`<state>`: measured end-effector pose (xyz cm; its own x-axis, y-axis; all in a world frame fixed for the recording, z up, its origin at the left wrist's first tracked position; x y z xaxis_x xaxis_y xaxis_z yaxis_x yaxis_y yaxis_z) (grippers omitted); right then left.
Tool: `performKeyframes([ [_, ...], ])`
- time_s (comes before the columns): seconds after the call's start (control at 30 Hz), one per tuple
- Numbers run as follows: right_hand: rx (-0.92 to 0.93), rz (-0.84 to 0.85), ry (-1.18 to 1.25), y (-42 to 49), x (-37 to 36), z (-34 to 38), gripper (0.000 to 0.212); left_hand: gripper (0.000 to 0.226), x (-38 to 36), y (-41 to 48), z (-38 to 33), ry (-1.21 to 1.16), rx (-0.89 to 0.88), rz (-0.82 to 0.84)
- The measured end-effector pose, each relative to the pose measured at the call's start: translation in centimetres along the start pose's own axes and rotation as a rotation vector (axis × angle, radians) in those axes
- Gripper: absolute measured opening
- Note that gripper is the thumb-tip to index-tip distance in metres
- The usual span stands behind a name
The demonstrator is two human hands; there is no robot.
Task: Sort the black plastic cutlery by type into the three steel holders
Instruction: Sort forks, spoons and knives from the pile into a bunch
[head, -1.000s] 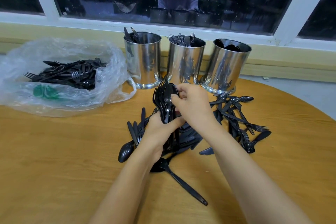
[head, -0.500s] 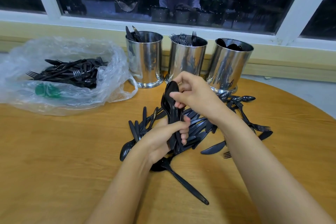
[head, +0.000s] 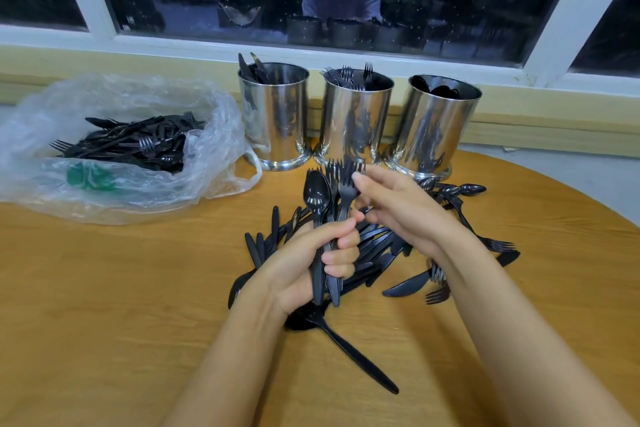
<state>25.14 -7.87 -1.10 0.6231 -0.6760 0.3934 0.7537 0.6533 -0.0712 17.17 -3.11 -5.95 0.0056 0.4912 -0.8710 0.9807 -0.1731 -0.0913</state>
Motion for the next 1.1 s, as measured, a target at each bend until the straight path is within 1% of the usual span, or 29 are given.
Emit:
performKeyframes([
  [0.03, 0.032, 0.038, 0.023, 0.0, -0.5, 0.3, 0.02, 0.017, -0.2, -0.1, 0.1, 0.054, 0.007, -0.004],
  [0.07, 0.061, 0.018, 0.016, 0.1, -0.5, 0.6, 0.021, 0.013, -0.2, -0.1, 0.1, 0.112, -0.003, -0.015],
  [0.1, 0.075, -0.047, -0.018, 0.2, 0.0, 1.0, 0.021, 0.006, -0.2, -0.1, 0.0, 0.166, -0.023, -0.037],
  [0.13, 0.083, -0.135, -0.066, 0.1, 0.7, 1.2, 0.021, 0.006, 0.0, -0.1, -0.3, 0.221, -0.052, -0.071],
  [0.2, 0.1, -0.281, -0.124, -0.1, 1.8, 1.7, 0.021, 0.016, 0.2, -0.1, -1.0, 0.319, -0.143, -0.133],
  [0.27, 0.118, -0.342, -0.118, -0.3, 2.2, 2.0, 0.016, 0.014, 0.4, -0.2, -1.8, 0.345, -0.241, -0.173],
  [0.37, 0.125, -0.328, -0.035, -0.1, 2.0, 1.7, 0.014, 0.02, 0.8, -0.4, -2.4, 0.392, -0.306, -0.219],
  [0.43, 0.107, -0.324, -0.021, 0.0, 2.1, 1.3, 0.014, 0.023, 0.9, -0.4, -2.6, 0.409, -0.337, -0.228],
  [0.53, 0.109, -0.353, -0.065, -0.1, 2.4, 1.1, 0.007, 0.023, 1.3, -0.6, -2.8, 0.378, -0.361, -0.262],
  [0.63, 0.132, -0.391, -0.144, -0.2, 2.6, 1.1, 0.004, 0.023, 1.6, -0.5, -2.7, 0.393, -0.333, -0.29],
  [0.7, 0.125, -0.334, -0.141, -0.2, 2.1, 0.5, 0.009, 0.02, 1.5, -0.5, -2.6, 0.427, -0.338, -0.301],
  [0.77, 0.11, -0.26, -0.119, -0.4, 1.9, -0.2, 0.017, 0.018, 1.6, -0.4, -2.7, 0.39, -0.346, -0.305],
  [0.8, 0.099, -0.257, -0.132, -0.6, 2.2, -0.7, 0.017, 0.018, 1.7, -0.3, -2.8, 0.357, -0.348, -0.309],
  [0.87, 0.058, -0.334, -0.219, -1.3, 4.1, -2.2, 0.014, 0.018, 1.9, -0.3, -3.0, 0.311, -0.362, -0.319],
  [0.93, 0.001, -0.453, -0.41, -2.1, 7.0, -3.9, 0.01, 0.015, 2.0, -0.3, -3.3, 0.299, -0.385, -0.323],
  [1.0, -0.066, -0.524, -0.604, -2.6, 9.9, -5.8, 0.01, 0.014, 2.0, -0.3, -3.3, 0.308, -0.397, -0.329],
  [1.03, -0.103, -0.531, -0.693, -2.7, 11.0, -6.8, 0.013, 0.014, 2.0, -0.3, -3.2, 0.319, -0.398, -0.334],
  [1.1, -0.175, -0.48, -0.84, -2.5, 12.3, -8.7, 0.026, 0.017, 2.0, -0.1, -3.0, 0.346, -0.389, -0.357],
])
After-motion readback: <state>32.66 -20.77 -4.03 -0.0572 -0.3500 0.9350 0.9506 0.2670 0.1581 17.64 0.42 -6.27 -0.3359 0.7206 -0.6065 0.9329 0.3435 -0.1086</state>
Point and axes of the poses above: each hand's wrist, its own y-axis towards the middle knuckle, its own x-axis out of the back of the hand, z = x × y, the point moved 10 cm from there along y, towards the middle knuckle, and after that the axes turned 15 degrees about -y, right-handed, at the moved point
